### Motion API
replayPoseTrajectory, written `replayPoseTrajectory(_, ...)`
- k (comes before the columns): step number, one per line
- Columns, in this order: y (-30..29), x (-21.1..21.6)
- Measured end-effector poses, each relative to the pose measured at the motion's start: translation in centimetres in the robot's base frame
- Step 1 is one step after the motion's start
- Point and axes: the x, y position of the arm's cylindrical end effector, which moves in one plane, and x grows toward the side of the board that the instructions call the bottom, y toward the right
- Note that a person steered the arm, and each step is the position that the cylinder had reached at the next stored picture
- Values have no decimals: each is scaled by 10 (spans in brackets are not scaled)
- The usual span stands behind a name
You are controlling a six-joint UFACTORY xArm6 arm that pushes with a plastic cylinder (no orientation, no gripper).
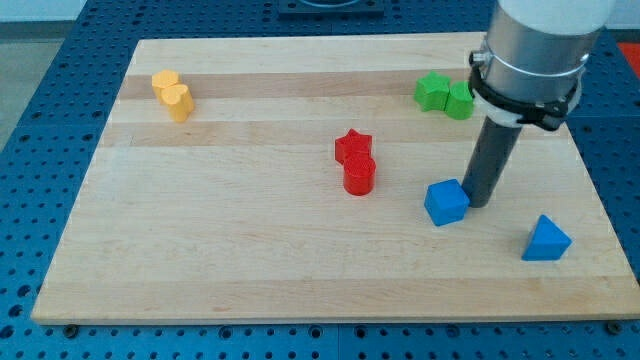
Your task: Push the blue cube near to the blue triangle
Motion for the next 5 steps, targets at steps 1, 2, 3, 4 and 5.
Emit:
replayPoseTrajectory(1, -17, -25)
replayPoseTrajectory(2, -49, -73)
replayPoseTrajectory(3, -54, -47)
replayPoseTrajectory(4, -54, 5)
replayPoseTrajectory(5, -52, 16)
